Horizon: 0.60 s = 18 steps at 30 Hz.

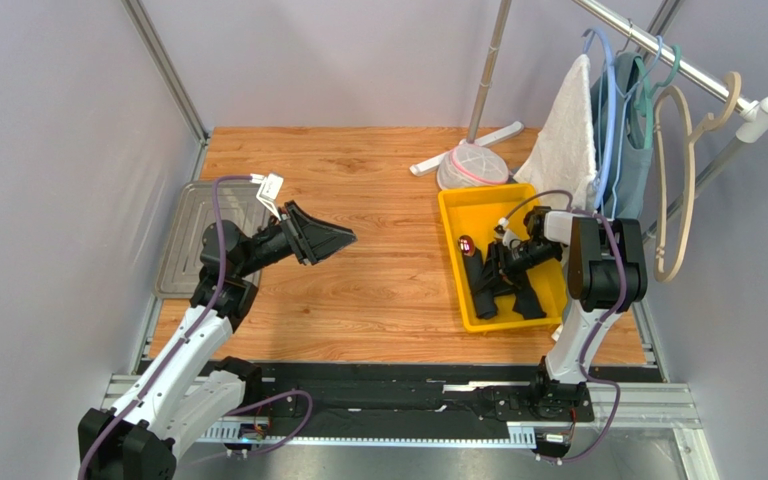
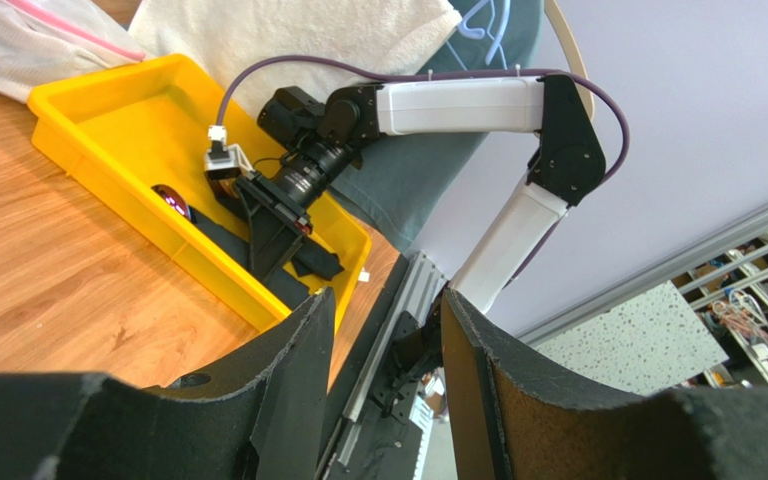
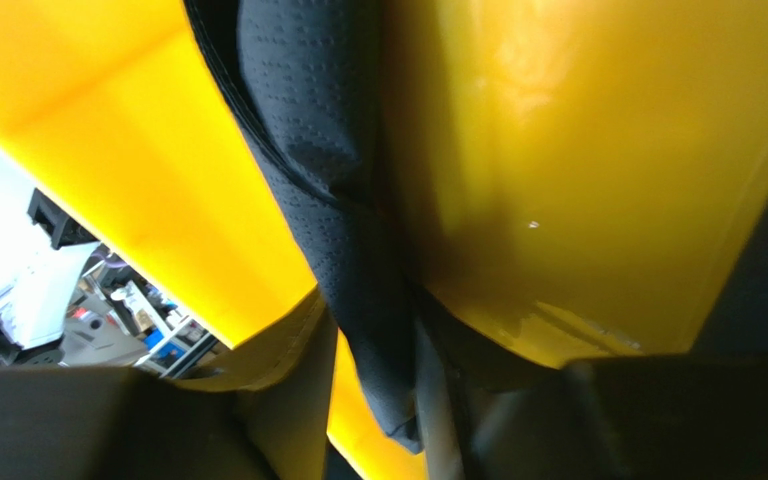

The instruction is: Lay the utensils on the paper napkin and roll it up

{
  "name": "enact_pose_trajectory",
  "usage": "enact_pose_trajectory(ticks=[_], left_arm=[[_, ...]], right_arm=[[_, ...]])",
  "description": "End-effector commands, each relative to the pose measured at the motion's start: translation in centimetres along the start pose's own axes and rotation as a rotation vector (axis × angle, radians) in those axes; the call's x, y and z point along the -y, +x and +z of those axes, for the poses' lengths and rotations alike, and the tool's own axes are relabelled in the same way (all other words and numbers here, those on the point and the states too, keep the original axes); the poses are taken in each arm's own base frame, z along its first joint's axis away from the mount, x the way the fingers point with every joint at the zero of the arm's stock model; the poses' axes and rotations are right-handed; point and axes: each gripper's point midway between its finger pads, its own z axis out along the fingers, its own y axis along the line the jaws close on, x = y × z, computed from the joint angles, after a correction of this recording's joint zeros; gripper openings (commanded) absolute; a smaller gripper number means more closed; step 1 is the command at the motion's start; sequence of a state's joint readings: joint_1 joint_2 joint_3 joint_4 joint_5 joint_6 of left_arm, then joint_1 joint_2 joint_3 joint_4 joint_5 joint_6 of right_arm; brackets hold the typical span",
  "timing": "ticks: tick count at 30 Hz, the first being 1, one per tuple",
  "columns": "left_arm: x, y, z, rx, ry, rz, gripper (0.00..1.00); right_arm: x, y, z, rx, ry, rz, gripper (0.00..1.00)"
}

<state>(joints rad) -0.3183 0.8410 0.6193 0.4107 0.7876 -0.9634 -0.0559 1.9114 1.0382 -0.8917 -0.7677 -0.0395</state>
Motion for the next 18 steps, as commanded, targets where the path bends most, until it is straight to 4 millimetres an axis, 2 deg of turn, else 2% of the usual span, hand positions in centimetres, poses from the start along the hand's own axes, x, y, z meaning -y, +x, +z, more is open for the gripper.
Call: enact_pose_trajectory(ticks=[1, 5, 6, 11, 18], left_arm=[[0.7, -0.3, 0.0, 0.014, 0.029, 0.024, 0.52], [0.7, -0.4, 0.0, 0.018, 0.031, 0.023, 0.52], [0.8, -0.4, -0.1, 0.018, 0.034, 0.026, 0.52], [0.8, -0.4, 0.0, 0.019, 0.033, 0.024, 0.52], [0.8, -0.3, -0.1, 0.019, 0.035, 0.024, 0.52]], right_arm=[[1.9, -1.1, -0.9, 0.048, 0.139, -0.039, 0.41], [1.6, -1.4, -1.6, 0.071, 0.156, -0.061, 0.43], [1.5, -1.5, -1.7, 0.073, 0.159, -0.064, 0.48], [1.2, -1.9, -2.3, 0.086, 0.170, -0.074, 0.51], [0.5, -2.5, -3.3, 0.125, 0.184, -0.103, 0.50]])
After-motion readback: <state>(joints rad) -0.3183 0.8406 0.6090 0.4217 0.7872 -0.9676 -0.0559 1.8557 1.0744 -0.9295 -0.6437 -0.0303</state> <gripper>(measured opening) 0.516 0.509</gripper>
